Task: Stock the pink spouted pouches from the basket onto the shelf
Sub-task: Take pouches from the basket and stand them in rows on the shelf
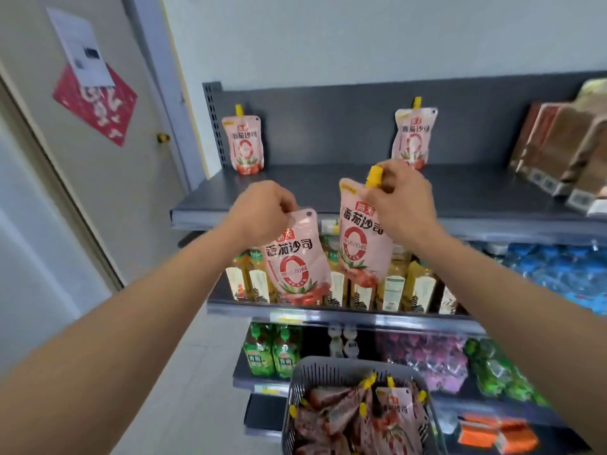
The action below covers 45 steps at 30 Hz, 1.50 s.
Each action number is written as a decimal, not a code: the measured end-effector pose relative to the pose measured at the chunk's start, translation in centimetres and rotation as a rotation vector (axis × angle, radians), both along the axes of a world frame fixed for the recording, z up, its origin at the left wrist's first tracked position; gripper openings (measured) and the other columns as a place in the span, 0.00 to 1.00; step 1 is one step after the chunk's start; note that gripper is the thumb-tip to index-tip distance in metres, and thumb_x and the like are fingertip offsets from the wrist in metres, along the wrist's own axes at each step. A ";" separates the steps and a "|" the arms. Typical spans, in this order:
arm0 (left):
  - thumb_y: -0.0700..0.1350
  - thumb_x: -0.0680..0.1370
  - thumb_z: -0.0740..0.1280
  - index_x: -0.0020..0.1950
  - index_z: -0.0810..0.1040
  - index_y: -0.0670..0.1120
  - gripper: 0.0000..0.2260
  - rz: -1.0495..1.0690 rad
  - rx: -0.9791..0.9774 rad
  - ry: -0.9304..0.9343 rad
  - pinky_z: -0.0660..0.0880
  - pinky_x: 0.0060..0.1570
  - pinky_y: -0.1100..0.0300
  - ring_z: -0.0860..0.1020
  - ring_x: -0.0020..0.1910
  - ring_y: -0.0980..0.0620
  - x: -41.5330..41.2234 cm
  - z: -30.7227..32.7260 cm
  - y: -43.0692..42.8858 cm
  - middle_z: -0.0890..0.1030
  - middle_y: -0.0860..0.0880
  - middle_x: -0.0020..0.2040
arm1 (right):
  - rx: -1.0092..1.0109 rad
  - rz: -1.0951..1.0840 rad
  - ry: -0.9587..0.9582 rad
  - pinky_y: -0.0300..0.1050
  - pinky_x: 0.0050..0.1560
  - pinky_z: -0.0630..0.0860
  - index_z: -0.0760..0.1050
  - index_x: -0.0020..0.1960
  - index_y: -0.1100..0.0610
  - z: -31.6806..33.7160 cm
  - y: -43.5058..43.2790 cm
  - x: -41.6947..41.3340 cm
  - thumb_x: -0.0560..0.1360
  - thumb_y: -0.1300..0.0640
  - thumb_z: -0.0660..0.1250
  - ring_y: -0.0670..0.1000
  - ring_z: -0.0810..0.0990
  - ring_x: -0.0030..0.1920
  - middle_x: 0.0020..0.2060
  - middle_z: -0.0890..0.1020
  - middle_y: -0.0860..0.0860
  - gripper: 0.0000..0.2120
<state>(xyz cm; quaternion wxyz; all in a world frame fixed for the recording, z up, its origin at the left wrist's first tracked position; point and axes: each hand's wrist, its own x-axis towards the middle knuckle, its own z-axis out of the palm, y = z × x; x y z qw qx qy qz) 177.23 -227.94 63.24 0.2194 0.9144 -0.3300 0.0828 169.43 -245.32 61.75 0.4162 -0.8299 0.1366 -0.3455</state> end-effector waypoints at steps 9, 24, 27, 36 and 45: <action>0.38 0.75 0.66 0.52 0.81 0.40 0.08 0.075 -0.114 -0.128 0.73 0.46 0.59 0.75 0.43 0.50 4.9 7.6 1.3 0.77 0.46 0.47 | 0.006 0.068 -0.080 0.50 0.46 0.81 0.74 0.61 0.52 6.8 0.1 5.4 0.76 0.60 0.66 0.53 0.82 0.51 0.57 0.80 0.51 0.14; 0.35 0.76 0.64 0.50 0.82 0.39 0.08 0.055 -0.039 -0.172 0.72 0.44 0.58 0.75 0.44 0.47 25.3 7.7 2.2 0.80 0.41 0.51 | 0.139 0.103 -0.021 0.48 0.42 0.82 0.76 0.60 0.52 7.0 0.7 24.2 0.74 0.62 0.69 0.54 0.83 0.45 0.51 0.82 0.55 0.16; 0.36 0.76 0.65 0.53 0.82 0.40 0.09 0.048 -0.036 -0.142 0.72 0.45 0.59 0.77 0.50 0.44 28.8 6.8 2.0 0.78 0.43 0.56 | 0.163 0.114 0.011 0.50 0.43 0.83 0.76 0.60 0.52 6.2 0.8 27.6 0.74 0.62 0.69 0.55 0.83 0.46 0.52 0.81 0.56 0.16; 0.36 0.72 0.70 0.72 0.60 0.52 0.33 -0.111 -0.344 0.115 0.79 0.44 0.58 0.79 0.49 0.49 34.1 4.7 1.8 0.74 0.48 0.58 | 0.264 0.133 0.048 0.43 0.42 0.80 0.70 0.64 0.55 4.2 0.9 31.3 0.71 0.64 0.71 0.51 0.81 0.49 0.53 0.78 0.51 0.23; 0.34 0.69 0.73 0.60 0.75 0.45 0.21 -0.103 -0.490 0.684 0.73 0.63 0.49 0.79 0.49 0.55 33.9 -1.1 4.8 0.81 0.53 0.49 | 0.381 0.238 0.343 0.42 0.46 0.77 0.73 0.60 0.56 -0.4 0.4 29.8 0.68 0.70 0.71 0.51 0.80 0.52 0.52 0.82 0.50 0.22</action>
